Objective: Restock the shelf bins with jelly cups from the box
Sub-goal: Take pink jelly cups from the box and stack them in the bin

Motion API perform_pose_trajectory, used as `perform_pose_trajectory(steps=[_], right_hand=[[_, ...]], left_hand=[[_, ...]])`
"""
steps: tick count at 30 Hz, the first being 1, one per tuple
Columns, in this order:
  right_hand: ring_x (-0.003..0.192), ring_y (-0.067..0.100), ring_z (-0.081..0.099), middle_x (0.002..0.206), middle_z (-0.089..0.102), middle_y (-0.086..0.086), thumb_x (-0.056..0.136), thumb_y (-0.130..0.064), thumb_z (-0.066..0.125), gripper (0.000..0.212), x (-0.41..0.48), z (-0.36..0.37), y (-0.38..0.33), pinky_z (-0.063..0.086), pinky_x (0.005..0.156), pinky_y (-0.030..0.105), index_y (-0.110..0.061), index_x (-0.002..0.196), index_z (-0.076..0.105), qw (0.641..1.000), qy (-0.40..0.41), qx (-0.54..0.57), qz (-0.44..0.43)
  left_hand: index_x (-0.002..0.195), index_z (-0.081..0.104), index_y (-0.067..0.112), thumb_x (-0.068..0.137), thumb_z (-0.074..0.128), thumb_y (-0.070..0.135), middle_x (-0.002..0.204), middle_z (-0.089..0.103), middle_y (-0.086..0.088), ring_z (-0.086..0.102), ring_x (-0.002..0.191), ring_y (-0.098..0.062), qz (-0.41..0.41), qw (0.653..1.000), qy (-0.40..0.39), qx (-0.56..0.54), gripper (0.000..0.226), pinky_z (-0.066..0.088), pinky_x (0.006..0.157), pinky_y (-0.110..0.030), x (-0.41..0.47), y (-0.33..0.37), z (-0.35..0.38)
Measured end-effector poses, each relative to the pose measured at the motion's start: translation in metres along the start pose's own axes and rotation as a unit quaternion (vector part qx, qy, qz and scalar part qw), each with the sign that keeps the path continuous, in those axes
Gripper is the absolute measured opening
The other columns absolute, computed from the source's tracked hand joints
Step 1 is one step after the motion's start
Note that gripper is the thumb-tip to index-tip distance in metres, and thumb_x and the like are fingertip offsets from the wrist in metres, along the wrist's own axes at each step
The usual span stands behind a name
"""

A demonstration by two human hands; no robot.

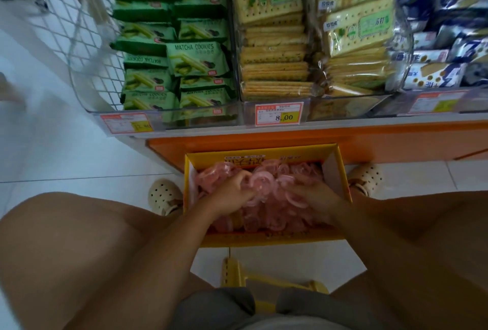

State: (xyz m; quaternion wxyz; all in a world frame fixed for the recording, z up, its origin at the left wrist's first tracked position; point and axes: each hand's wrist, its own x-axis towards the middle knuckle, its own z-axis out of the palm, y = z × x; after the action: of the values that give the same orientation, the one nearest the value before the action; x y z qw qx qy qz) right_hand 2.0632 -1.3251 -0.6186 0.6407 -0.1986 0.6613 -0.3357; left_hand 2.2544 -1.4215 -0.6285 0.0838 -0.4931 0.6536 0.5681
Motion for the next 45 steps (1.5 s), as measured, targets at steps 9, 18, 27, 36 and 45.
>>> perform_pose_trajectory(steps=[9, 18, 27, 36, 45], right_hand=[[0.034, 0.019, 0.035, 0.051, 0.049, 0.014, 0.091, -0.032, 0.063, 0.021, -0.087, 0.026, -0.108, 0.025, 0.039, 0.022, -0.011, 0.09, 0.063, 0.964, 0.002, -0.114, -0.241], [0.054, 0.009, 0.055, 0.068, 0.069, -0.004, 0.081, -0.023, 0.068, 0.007, -0.206, 0.061, -0.268, 0.041, 0.048, 0.015, -0.026, 0.086, 0.071, 0.88, 0.046, -0.175, -0.44], [0.068, 0.001, 0.061, 0.083, 0.067, -0.013, 0.086, -0.039, 0.066, 0.014, -0.225, 0.12, -0.487, 0.043, 0.057, 0.01, -0.028, 0.094, 0.069, 0.687, 0.147, -0.446, -0.554], [0.056, 0.017, 0.066, 0.072, 0.064, 0.004, 0.093, -0.02, 0.063, 0.023, -0.101, 0.211, -0.579, 0.053, 0.043, 0.023, -0.004, 0.109, 0.065, 0.756, 0.057, -0.566, -0.323], [0.062, 0.016, 0.067, 0.076, 0.067, 0.004, 0.093, -0.014, 0.061, 0.021, -0.048, 0.239, -0.578, 0.06, 0.071, 0.037, -0.01, 0.112, 0.067, 0.74, -0.041, -0.617, -0.264]], left_hand=[[0.103, 0.054, 0.054, 0.09, 0.06, 0.049, 0.102, 0.063, 0.029, 0.06, 0.096, 0.009, 0.155, 0.983, 0.095, -0.031, 0.015, 0.048, 0.08, -0.017, -0.114, 0.085, -0.078], [0.113, 0.048, 0.057, 0.085, 0.053, 0.055, 0.108, 0.058, 0.041, 0.054, 0.098, 0.022, 0.327, 0.901, 0.284, -0.021, 0.028, 0.042, 0.077, -0.001, -0.239, 0.183, -0.161], [0.127, 0.031, 0.056, 0.094, 0.044, 0.05, 0.112, 0.051, 0.038, 0.051, 0.093, 0.012, 0.301, 0.791, 0.505, 0.169, 0.036, 0.039, 0.076, -0.007, -0.305, 0.207, -0.27], [0.11, 0.026, 0.063, 0.085, 0.031, 0.066, 0.093, 0.059, 0.032, 0.058, 0.087, 0.006, 0.229, 0.839, 0.463, 0.172, 0.026, 0.049, 0.082, -0.025, -0.298, 0.192, -0.307], [0.117, 0.029, 0.064, 0.092, 0.039, 0.054, 0.104, 0.058, 0.036, 0.06, 0.089, 0.005, 0.218, 0.851, 0.448, 0.167, 0.028, 0.051, 0.082, -0.029, -0.288, 0.18, -0.322]])
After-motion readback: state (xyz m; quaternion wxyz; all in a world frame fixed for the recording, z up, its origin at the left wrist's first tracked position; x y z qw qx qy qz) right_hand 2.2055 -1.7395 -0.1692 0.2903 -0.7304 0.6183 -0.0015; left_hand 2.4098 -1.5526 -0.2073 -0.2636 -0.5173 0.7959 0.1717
